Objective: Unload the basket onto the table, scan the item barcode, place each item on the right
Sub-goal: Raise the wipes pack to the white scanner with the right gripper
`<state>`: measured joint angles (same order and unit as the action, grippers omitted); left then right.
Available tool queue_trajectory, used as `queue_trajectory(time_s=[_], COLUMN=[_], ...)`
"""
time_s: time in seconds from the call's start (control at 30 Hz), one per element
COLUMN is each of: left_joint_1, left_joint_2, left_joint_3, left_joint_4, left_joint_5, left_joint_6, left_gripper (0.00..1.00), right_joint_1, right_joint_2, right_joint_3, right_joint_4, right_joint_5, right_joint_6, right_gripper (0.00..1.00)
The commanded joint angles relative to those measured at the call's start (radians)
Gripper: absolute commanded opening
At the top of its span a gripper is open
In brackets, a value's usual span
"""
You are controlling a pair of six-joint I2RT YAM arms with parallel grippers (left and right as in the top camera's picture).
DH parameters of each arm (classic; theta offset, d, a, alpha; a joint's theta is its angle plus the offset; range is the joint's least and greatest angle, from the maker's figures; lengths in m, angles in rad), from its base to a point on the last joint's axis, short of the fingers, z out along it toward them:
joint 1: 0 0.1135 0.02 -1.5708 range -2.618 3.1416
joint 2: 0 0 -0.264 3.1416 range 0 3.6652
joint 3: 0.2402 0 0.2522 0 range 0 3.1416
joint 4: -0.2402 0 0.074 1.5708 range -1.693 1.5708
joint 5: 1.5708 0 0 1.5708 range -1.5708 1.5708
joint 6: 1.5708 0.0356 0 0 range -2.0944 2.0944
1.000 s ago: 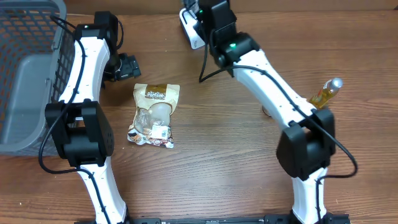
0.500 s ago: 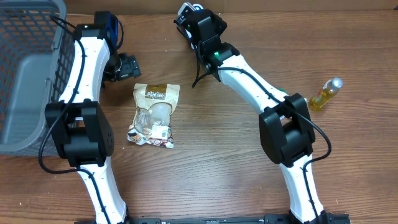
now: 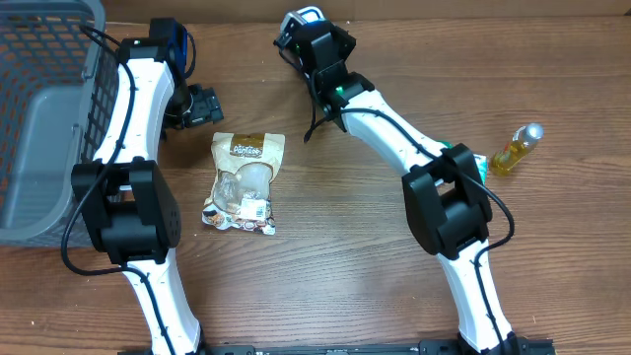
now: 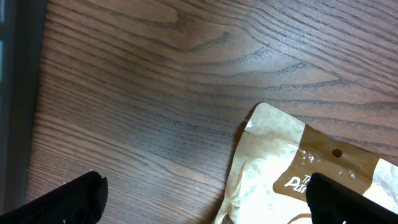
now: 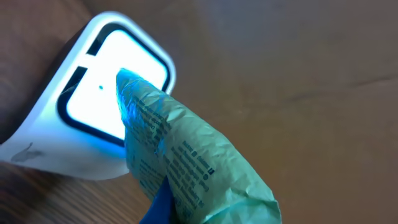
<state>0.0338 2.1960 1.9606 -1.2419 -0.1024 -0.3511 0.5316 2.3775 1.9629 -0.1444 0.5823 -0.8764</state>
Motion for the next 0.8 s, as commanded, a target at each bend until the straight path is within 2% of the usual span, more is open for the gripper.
queue_trajectory(time_s=[0.0,0.43,0.77], left_joint_1=[0.005,0.005,0.005], left_joint_2=[0.000,0.000,0.000], left_joint_3=[0.011,0.011,0.011], left_joint_4=[-0.002,-0.002,-0.002], left_joint_5=[-0.012,-0.012,-0.012], left_joint_6=[0.008,0.008,0.008], left_gripper=[1.00,1.00,1.00], right_joint_1=[0.006,0.006,0.002], right_joint_2=[0.026,0.038,0.038], right_joint_3=[0.013,0.011,0.011], right_joint_4=[0.017,-0.029,-0.037], right_joint_5=[-0.005,-0.198,-0.249], right_joint_6=[-0.049,-0.048,-0.006], right_gripper=[0.04,0.04,0.04])
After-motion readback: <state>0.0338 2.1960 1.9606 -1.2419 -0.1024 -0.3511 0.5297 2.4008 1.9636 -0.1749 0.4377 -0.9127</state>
